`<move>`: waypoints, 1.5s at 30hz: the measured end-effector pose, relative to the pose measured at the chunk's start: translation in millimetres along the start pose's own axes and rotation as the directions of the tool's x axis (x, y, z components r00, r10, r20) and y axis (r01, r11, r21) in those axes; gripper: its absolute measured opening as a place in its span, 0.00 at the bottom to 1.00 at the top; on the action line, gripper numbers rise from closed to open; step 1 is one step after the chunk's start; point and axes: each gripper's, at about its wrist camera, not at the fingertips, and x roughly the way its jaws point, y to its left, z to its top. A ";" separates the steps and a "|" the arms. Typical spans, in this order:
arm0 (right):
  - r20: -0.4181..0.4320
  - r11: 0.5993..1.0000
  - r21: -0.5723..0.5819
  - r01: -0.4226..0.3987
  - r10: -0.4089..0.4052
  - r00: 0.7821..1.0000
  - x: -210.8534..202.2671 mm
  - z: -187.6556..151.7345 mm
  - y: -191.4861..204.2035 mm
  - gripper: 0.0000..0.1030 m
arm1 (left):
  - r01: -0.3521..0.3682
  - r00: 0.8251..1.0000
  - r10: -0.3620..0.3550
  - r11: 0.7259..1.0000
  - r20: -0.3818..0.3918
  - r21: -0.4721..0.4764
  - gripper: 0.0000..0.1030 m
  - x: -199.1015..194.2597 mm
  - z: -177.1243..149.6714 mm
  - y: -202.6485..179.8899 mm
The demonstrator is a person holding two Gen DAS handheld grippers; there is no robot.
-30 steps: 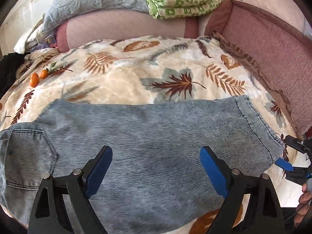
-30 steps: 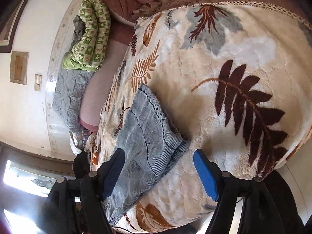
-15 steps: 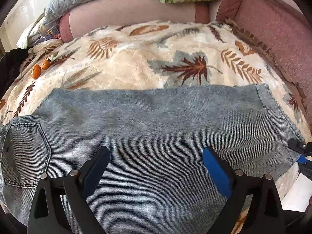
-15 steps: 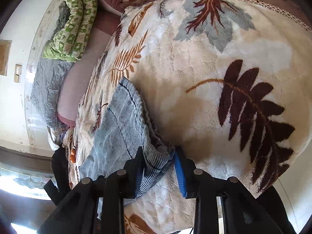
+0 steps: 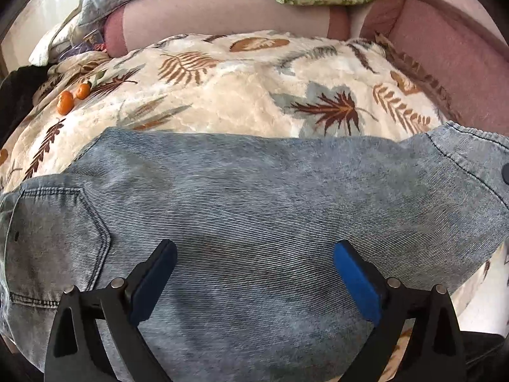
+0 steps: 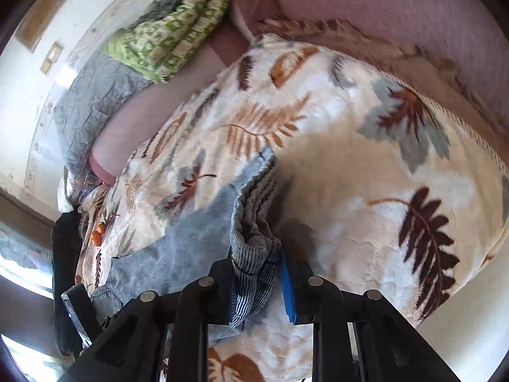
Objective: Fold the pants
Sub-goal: 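Lift the hems with the right tool and fold them toward the waistband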
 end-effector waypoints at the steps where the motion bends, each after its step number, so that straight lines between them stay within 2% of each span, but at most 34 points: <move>1: 0.016 0.998 -0.060 -0.005 0.006 1.000 -4.5 0.1 23.8 0.23 | 0.025 0.999 -0.024 0.999 0.024 -0.031 0.96 -10.5 -0.9 11.8; 4: 0.041 0.965 -0.259 -0.034 0.046 0.998 -9.5 -15.6 102.1 0.23 | 0.037 0.995 -0.024 0.991 0.098 -0.131 0.96 -43.3 -5.6 56.1; 6: 0.032 0.917 -0.395 -0.062 0.081 0.996 -3.5 -40.6 153.2 0.23 | 0.032 0.990 -0.002 0.978 0.140 -0.208 0.96 -64.8 -11.3 92.4; 9: -0.037 0.841 -0.526 -0.129 0.128 0.991 21.2 -91.1 210.1 0.23 | 0.007 0.980 0.055 0.950 0.189 -0.312 0.96 -93.4 -22.9 144.9; 11: -0.110 0.814 -0.554 -0.176 0.137 0.984 49.1 -124.9 230.5 0.23 | -0.012 0.975 0.091 0.933 0.203 -0.360 0.96 -105.4 -30.3 171.9; 13: -0.214 0.829 -0.509 -0.231 0.138 0.967 89.4 -153.5 228.8 0.25 | -0.029 0.973 0.115 0.921 0.200 -0.388 0.96 -111.6 -37.3 188.9; 15: -0.345 0.850 -0.432 -0.301 0.153 0.926 127.7 -175.7 216.4 0.31 | -0.027 0.976 0.111 0.917 0.190 -0.397 0.96 -112.5 -40.5 196.0; 16: -0.298 0.849 -0.422 -0.317 0.200 0.933 121.7 -176.8 211.5 0.30 | -0.021 0.977 0.102 0.919 0.185 -0.393 0.96 -112.6 -41.5 196.1; 17: -0.307 0.850 -0.393 -0.351 0.238 0.921 116.2 -174.3 207.2 0.36 | -0.016 0.978 0.094 0.922 0.184 -0.387 0.96 -112.5 -40.4 194.3; 18: -0.344 0.853 -0.346 -0.392 0.273 0.898 113.2 -170.6 202.0 0.41 | -0.008 0.979 0.084 0.925 0.184 -0.380 0.96 -113.3 -38.9 190.8; 19: -0.365 0.855 -0.300 -0.424 0.307 0.879 108.4 -165.7 195.4 0.53 | 0.012 0.980 0.063 0.929 0.189 -0.371 0.96 -115.5 -37.0 185.4; 20: -0.357 0.858 -0.266 -0.439 0.335 0.872 100.5 -159.7 187.3 0.60 | 0.041 0.980 0.033 0.933 0.197 -0.357 0.96 -116.5 -32.9 177.9; 22: -0.303 0.866 -0.204 -0.456 0.388 0.871 81.8 -146.7 165.6 0.63 | 0.097 0.977 -0.030 0.943 0.210 -0.319 0.96 -119.0 -24.9 158.4; 24: -0.239 0.879 -0.094 -0.468 0.437 0.867 70.0 -131.8 134.8 0.66 | 0.160 0.971 -0.102 0.949 0.216 -0.271 0.96 -119.3 -16.9 134.4; 27: -0.188 0.871 0.063 -0.487 0.490 0.851 72.0 -119.4 92.0 0.68 | 0.230 0.962 -0.191 0.952 0.193 -0.205 0.96 -110.9 -9.3 101.5; 29: -0.216 0.863 0.159 -0.480 0.505 0.836 89.5 -121.0 70.3 0.68 | 0.244 0.967 -0.223 0.952 0.125 -0.184 0.96 -90.9 -10.3 86.2; 30: -0.252 0.854 0.219 -0.471 0.516 0.819 102.4 -126.2 59.6 0.68 | 0.224 0.975 -0.218 0.956 0.053 -0.189 0.96 -73.6 -13.2 81.7; 31: -0.243 0.824 0.270 -0.498 0.559 0.793 109.2 -127.7 50.6 0.68 | 0.186 0.979 -0.198 0.962 -0.041 -0.199 0.96 -52.6 -19.8 80.0; 32: -0.224 0.802 0.296 -0.519 0.587 0.778 109.1 -127.2 44.3 0.68 | 0.149 0.973 -0.181 0.966 -0.142 -0.210 0.95 -29.5 -28.7 80.9; 33: -0.236 0.794 0.314 -0.520 0.596 0.768 109.1 -124.3 41.4 0.68 | 0.124 0.970 -0.162 0.970 -0.179 -0.208 0.93 -16.2 -37.9 84.3; 34: -0.244 0.793 0.320 -0.519 0.598 0.763 107.6 -120.2 41.1 0.68 | 0.121 0.981 -0.144 0.977 -0.128 -0.173 0.94 -19.8 -42.0 82.8; 37: -0.234 0.815 0.247 -0.525 0.576 0.784 94.7 -94.7 48.8 0.68 | 0.084 0.988 -0.097 0.990 -0.120 -0.110 0.94 -27.0 -46.8 70.9; 41: -0.235 0.869 0.170 -0.464 0.494 0.837 103.5 -47.2 59.6 0.68 | 0.058 0.993 -0.063 0.997 -0.103 -0.050 0.94 -24.7 -53.1 64.9; 43: -0.258 0.907 0.146 -0.395 0.421 0.870 120.9 -25.9 64.1 0.68 | 0.060 0.994 -0.063 0.998 -0.094 -0.036 0.95 -24.7 -52.9 66.3; 45: -0.311 0.921 0.134 -0.365 0.389 0.867 147.6 -12.2 69.2 0.67 | 0.068 0.994 -0.070 0.997 -0.084 -0.026 0.95 -25.1 -54.2 67.8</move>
